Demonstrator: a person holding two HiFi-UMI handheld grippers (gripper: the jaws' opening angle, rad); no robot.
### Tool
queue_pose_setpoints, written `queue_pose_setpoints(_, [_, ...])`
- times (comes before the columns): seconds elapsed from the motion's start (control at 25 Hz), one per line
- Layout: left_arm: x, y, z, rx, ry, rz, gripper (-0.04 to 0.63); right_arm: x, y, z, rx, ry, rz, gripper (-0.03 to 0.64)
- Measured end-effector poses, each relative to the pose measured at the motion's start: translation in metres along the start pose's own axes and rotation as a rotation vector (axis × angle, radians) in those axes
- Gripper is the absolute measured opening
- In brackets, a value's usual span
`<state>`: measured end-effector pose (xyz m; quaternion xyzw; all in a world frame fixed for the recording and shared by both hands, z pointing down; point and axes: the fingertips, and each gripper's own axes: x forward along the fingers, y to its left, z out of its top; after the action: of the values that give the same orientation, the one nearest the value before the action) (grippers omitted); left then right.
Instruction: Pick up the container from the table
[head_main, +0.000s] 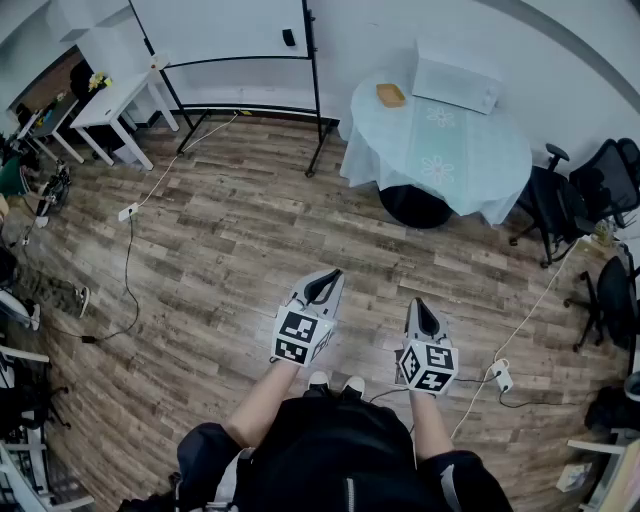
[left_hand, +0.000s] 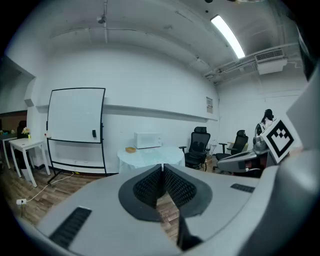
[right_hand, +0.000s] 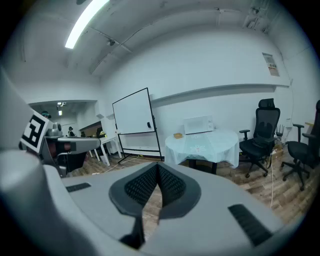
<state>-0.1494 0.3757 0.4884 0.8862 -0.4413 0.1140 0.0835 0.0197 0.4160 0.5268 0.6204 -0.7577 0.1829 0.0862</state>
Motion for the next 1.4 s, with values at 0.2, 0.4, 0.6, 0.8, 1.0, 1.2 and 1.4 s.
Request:
queue_pose_setpoints(0.2, [0.0, -0.002, -0.001, 0.001, 0.001, -0.01, 0.023, 0.002, 0.001, 0.001, 0.036, -0.019, -0.006, 0.025])
queue_pose_setpoints(0.4, [-0.004, -0.005, -0.002, -0.004, -0.005, -0.007, 0.023, 0.001, 0.002, -0.006, 0.026, -0.003, -0.013, 0.025])
queue_pose_setpoints(0.6, [0.002, -0.016, -0.003, -0.011, -0.005, -0.012, 0.023, -0.001, -0.009, -0.008, 0.036, 0.005, -0.02, 0.025])
queue_pose_setpoints(0.8, [0.004, -0.022, -0.009, -0.022, 0.006, -0.01, 0.025, -0.005, -0.008, -0.015, 0.04, 0.021, 0.001, 0.025])
queue_pose_setpoints(1.0, [0.012, -0.029, -0.01, -0.019, 0.01, 0.01, 0.024, -0.01, -0.018, -0.018, 0.043, 0.027, 0.023, 0.025])
queue_pose_setpoints(1.2, [0.016, -0.039, -0.012, -0.025, 0.007, 0.034, 0.023, -0.012, -0.039, -0.02, 0.044, 0.031, 0.034, 0.025])
queue_pose_setpoints(1.4, [0.029, -0.038, -0.005, -0.022, 0.009, 0.042, 0.024, -0.004, -0.048, -0.012, 0.054, 0.03, 0.04, 0.025])
